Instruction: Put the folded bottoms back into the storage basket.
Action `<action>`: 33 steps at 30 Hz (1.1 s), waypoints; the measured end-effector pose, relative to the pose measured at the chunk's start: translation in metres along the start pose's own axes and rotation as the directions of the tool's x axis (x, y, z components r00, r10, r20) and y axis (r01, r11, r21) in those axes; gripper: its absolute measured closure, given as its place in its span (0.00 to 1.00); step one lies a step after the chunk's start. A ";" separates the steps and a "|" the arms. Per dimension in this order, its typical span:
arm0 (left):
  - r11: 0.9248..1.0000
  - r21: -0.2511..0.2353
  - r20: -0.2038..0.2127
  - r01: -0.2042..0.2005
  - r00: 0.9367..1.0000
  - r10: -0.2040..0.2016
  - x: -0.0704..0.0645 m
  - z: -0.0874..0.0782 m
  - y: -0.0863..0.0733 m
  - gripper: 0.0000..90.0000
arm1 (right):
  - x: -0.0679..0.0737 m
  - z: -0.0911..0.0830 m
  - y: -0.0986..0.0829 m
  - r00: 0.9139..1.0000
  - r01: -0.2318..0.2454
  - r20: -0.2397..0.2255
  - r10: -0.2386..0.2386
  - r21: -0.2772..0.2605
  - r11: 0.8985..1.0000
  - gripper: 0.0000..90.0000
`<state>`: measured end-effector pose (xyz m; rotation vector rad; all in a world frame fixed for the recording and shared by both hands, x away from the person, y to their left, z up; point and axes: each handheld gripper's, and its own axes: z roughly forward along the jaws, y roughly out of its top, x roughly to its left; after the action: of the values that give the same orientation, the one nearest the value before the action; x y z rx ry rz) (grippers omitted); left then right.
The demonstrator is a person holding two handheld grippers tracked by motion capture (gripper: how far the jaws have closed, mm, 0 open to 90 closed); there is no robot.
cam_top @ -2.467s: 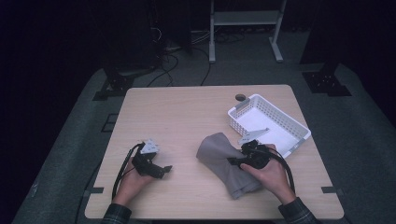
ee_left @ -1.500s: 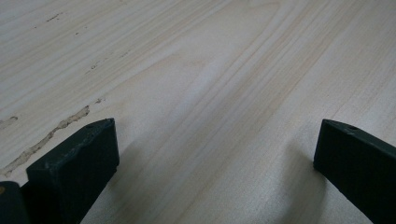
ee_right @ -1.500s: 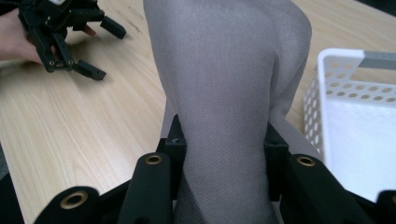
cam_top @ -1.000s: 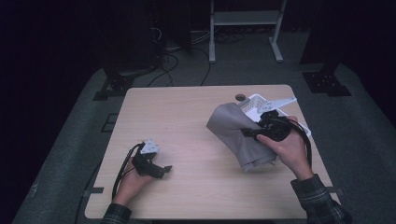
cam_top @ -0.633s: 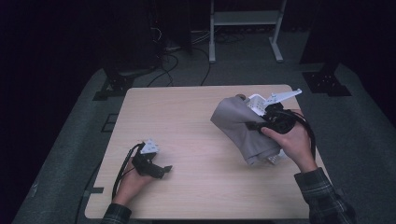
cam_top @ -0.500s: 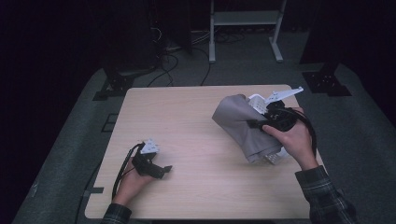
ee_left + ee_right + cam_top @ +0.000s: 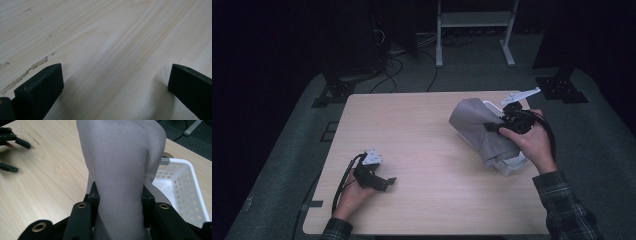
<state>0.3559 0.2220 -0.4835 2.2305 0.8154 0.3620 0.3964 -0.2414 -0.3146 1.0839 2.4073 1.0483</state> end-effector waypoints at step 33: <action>1.000 0.000 -0.004 0.002 1.000 -0.002 -0.001 -0.001 -0.001 0.00 | -0.078 0.016 -0.028 0.996 -0.082 0.044 0.080 0.048 0.995 0.70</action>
<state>0.3544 0.2219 -0.4835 2.2291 0.8195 0.3659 0.4426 -0.3040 -0.3474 1.2170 2.3865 0.9849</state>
